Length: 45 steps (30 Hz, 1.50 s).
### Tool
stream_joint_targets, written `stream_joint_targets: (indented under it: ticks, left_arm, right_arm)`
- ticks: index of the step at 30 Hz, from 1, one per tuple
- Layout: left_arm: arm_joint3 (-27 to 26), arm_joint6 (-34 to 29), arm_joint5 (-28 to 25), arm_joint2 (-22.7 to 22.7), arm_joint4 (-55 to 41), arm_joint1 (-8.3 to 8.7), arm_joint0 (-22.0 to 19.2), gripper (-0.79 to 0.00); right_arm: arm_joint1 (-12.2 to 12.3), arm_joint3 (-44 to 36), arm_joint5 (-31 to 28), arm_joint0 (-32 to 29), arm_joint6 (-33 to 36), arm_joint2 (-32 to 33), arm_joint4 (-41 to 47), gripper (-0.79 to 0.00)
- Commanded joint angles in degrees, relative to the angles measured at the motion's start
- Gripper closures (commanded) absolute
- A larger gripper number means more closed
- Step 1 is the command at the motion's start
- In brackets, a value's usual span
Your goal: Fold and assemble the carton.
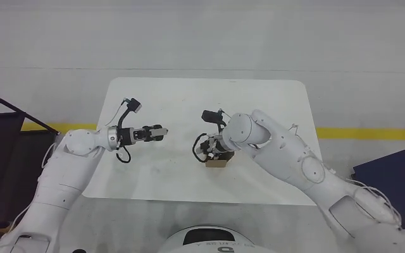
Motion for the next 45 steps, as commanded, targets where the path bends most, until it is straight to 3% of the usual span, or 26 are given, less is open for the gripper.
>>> stream_joint_targets:
  ticks: [1,7,11,16,19,20,21,22,24,37,45]
  left_arm:
    - [-0.18,-0.03,-0.20,-0.20,-0.16,0.04,0.18,-0.785]
    - [0.19,-0.17,-0.76,-1.09,-0.56,0.24,1.06,-0.785]
    - [0.20,-0.32,-0.87,-1.47,-0.89,0.33,1.46,-0.785]
    - [0.29,-0.42,-0.83,-1.62,-1.06,0.36,1.68,-0.785]
    - [0.42,-0.68,-0.56,-1.45,-1.04,0.33,1.45,-0.785]
    - [0.49,-0.71,-0.53,-1.38,-0.90,0.32,1.31,-0.785]
    - [0.57,-0.67,-0.51,-1.30,-0.84,0.29,1.18,-0.785]
    - [0.65,-0.61,-0.42,-1.20,-0.82,0.26,1.05,-0.785]
    - [0.76,-0.55,-0.17,-0.94,-0.89,0.18,0.74,-0.785]
    - [2.73,0.62,1.28,3.26,1.39,-0.88,-1.46,-0.785]
    - [3.91,1.63,2.01,3.71,2.56,-1.14,-3.12,-0.785]
  right_arm:
    - [0.14,-0.25,1.10,1.23,-1.07,-1.92,1.69,-0.379]
    - [1.55,-3.25,4.47,4.56,-4.45,-4.54,6.29,-0.388]
    - [3.64,-10.18,7.14,4.07,-7.13,-0.19,8.87,-0.409]
    - [7.41,-19.82,2.75,-6.01,-13.05,12.11,10.84,-0.508]
    - [9.66,-22.70,-0.77,-12.96,-15.68,18.11,7.68,-0.566]
    - [10.30,-23.72,-1.52,-15.08,-16.64,19.73,6.07,-0.606]
    - [10.82,-25.09,-2.84,-17.10,-17.43,21.29,5.26,-0.720]
    - [11.23,-26.41,-4.77,-19.05,-18.30,22.90,5.23,-0.785]
    - [11.81,-28.79,-9.72,-22.79,-21.40,26.44,6.22,-0.785]
    - [11.79,-28.55,-10.50,-23.30,-22.07,26.35,6.22,-0.785]
    - [13.63,-28.04,-23.19,-34.01,-24.64,25.10,-9.30,-0.785]
